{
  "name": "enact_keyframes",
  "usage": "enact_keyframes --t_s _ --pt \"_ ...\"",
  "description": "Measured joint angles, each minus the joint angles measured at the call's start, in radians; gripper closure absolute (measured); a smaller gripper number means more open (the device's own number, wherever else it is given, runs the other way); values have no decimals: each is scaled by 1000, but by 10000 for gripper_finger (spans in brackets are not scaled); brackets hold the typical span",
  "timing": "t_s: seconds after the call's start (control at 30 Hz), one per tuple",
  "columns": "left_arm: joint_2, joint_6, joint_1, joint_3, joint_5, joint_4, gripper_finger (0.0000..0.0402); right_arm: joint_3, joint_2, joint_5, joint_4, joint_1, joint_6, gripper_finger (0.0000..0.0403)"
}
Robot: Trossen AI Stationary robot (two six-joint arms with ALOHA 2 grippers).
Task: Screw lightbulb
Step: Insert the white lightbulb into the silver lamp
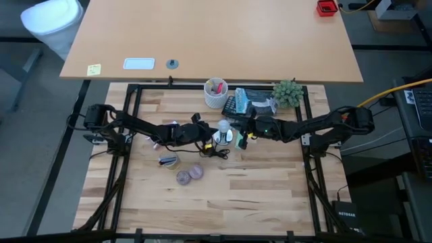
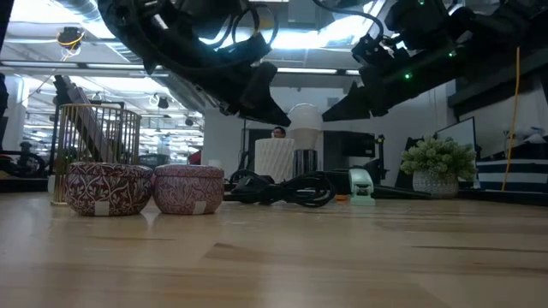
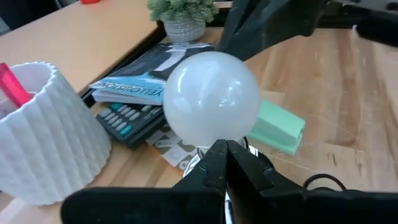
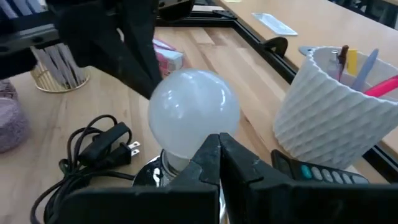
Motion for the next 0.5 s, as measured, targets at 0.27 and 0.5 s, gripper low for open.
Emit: enact_keyframes --t_s 0.27,0.5 --pt "0 -2 3 -1 -60 -7 401 0 0 -104 1 2 0 400" --pt "0 -55 11 0 -87 -39 401 0 1 -169 -2 3 0 400"
